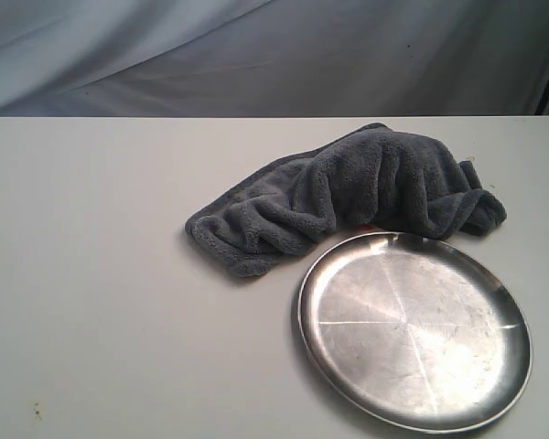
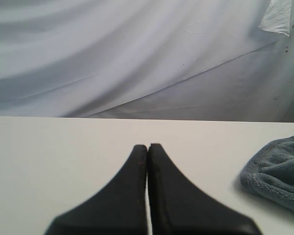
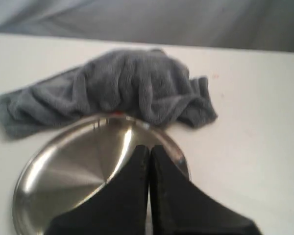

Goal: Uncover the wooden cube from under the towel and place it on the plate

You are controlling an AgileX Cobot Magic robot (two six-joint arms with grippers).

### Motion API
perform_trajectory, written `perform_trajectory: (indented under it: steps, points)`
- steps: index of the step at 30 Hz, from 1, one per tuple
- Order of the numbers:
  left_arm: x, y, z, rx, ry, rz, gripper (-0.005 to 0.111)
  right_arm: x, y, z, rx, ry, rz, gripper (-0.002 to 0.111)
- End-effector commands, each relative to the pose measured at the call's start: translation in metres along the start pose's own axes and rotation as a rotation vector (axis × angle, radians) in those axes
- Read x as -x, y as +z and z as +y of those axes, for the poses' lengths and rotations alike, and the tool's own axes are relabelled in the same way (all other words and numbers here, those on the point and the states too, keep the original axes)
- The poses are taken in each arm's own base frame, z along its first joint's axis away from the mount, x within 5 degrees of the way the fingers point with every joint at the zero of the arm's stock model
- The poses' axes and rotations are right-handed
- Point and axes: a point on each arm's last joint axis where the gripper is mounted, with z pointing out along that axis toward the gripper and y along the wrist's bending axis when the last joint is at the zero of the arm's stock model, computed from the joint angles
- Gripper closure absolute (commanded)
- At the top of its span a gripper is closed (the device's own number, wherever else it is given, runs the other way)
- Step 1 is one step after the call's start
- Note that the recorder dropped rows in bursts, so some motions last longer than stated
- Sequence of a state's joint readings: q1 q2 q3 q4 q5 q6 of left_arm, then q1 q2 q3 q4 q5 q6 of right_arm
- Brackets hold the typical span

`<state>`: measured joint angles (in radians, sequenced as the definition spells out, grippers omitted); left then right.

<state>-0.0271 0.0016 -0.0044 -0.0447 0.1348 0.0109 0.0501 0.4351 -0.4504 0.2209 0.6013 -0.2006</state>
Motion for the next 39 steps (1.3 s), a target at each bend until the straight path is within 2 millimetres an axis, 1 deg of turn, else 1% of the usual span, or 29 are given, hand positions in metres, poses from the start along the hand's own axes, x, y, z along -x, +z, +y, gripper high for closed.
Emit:
perform_trajectory:
  steps: [1,7,10,13,18,22,28,31,33,34,35,38,39]
  points:
    - [-0.001,0.0,0.0,-0.001,-0.002,0.001,0.105,0.006,0.02,-0.002,0.009,0.018,0.247,0.108]
    - [-0.001,0.0,0.0,-0.001,-0.002,0.001,0.105,0.011,0.049,-0.005,0.025,0.076,0.519,0.108]
    - [-0.001,0.0,0.0,-0.001,-0.002,0.001,0.105,0.015,0.064,-0.004,0.043,0.068,0.605,0.108]
    - [-0.001,0.0,0.0,-0.001,-0.002,0.001,0.105,0.018,0.08,0.005,0.084,0.021,0.664,0.108]
    - [-0.001,0.0,0.0,-0.001,-0.002,0.001,0.105,0.023,0.104,0.027,0.157,-0.072,0.691,0.108]
    - [-0.001,0.0,0.0,-0.001,-0.002,0.001,0.105,0.021,0.124,0.046,0.196,-0.102,0.7,0.108]
    - [-0.001,0.0,0.0,-0.001,0.0,0.001,0.105,0.012,0.147,0.069,0.239,-0.164,0.82,0.108]
    - [-0.001,0.0,0.0,-0.001,0.0,0.001,0.105,0.014,0.159,0.078,0.251,-0.184,0.887,0.108]
    - [-0.001,0.0,0.0,-0.001,0.0,0.001,0.105,0.017,0.167,0.084,0.257,-0.197,0.917,0.108]
    - [-0.001,0.0,0.0,-0.001,0.0,0.001,0.105,0.024,0.175,0.088,0.261,-0.186,0.911,0.108]
    - [-0.001,0.0,0.0,-0.001,-0.002,0.001,0.105,0.028,0.179,0.09,0.264,-0.182,0.901,0.108]
    - [-0.001,0.0,0.0,-0.001,-0.002,0.001,0.105,0.048,0.196,0.099,0.277,-0.162,0.814,0.108]
    - [-0.001,0.0,0.0,-0.001,-0.002,0.001,0.105,0.051,0.2,0.1,0.277,-0.162,0.798,0.108]
